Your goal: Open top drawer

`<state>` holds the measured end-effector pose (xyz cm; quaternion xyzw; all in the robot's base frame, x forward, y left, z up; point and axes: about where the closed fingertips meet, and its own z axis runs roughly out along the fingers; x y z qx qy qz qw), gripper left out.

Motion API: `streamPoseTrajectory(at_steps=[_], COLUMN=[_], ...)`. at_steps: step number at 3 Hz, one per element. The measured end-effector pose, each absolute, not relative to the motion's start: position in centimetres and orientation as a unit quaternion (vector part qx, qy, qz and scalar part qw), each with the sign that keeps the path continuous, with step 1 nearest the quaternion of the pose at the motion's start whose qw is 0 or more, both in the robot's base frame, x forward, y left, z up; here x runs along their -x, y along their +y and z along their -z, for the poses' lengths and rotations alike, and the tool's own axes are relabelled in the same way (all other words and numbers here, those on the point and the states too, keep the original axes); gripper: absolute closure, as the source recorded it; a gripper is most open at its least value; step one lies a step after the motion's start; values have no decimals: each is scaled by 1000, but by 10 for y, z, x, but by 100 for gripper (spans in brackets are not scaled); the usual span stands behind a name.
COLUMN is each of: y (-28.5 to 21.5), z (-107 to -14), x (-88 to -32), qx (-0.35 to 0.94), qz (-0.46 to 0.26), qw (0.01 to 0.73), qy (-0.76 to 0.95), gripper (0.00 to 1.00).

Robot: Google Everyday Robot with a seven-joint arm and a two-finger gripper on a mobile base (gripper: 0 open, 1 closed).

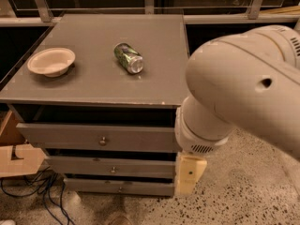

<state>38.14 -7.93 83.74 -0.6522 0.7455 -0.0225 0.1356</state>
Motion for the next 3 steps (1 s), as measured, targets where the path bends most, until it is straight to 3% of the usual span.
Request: streamPoseTrajectory(at_steps=[3], y=[-39], z=[-757], x=[-421], qx=[685], qz=[-2], qw=[127], qy=[717], gripper=[0])
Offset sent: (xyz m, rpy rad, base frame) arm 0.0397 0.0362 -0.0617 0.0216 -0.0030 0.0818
